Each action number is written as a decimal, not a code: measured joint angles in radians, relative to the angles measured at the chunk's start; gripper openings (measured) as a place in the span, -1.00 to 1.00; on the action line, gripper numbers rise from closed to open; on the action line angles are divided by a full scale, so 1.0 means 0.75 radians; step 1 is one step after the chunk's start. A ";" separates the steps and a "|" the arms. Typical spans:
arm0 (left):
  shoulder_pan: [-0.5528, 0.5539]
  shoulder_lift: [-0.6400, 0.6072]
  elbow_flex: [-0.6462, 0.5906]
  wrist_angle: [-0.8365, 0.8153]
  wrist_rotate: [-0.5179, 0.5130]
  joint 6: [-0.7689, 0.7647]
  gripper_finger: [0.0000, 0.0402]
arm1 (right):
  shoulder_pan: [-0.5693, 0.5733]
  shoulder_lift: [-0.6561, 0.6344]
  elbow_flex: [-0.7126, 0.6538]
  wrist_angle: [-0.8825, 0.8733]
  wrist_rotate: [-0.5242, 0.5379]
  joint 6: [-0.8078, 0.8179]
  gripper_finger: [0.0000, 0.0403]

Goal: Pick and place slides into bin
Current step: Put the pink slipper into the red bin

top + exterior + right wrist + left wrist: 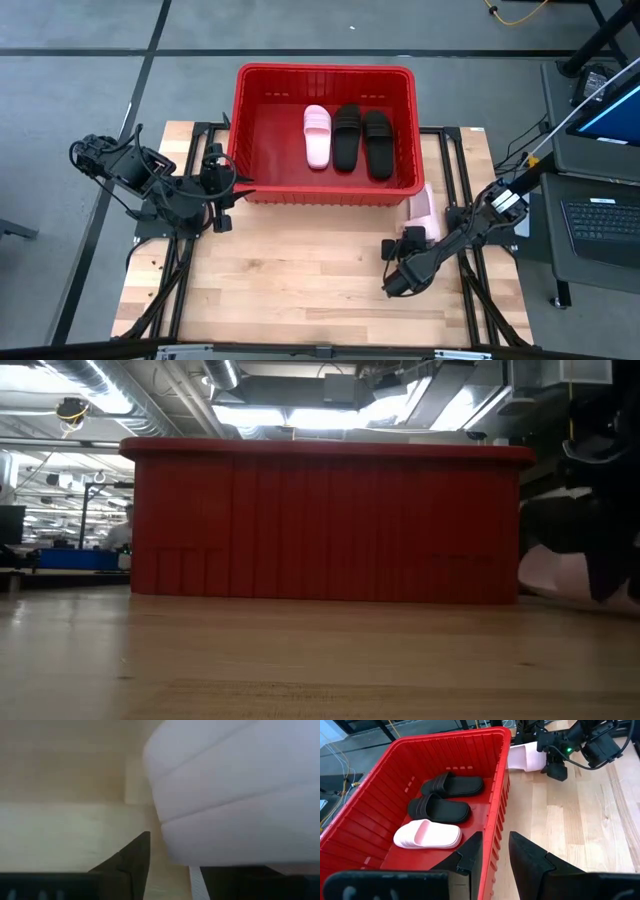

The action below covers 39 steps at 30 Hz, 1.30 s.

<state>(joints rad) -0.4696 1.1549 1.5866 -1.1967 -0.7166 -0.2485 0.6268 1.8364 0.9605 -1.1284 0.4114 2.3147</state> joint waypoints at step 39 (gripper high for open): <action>0.000 0.000 0.000 -0.005 0.001 0.066 -0.56 | 0.173 0.006 0.541 -0.420 -0.231 -0.112 -0.94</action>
<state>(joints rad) -0.4698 1.1549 1.5864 -1.2003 -0.7156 -0.1991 0.7567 1.8408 1.3665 -1.4437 0.2385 2.2308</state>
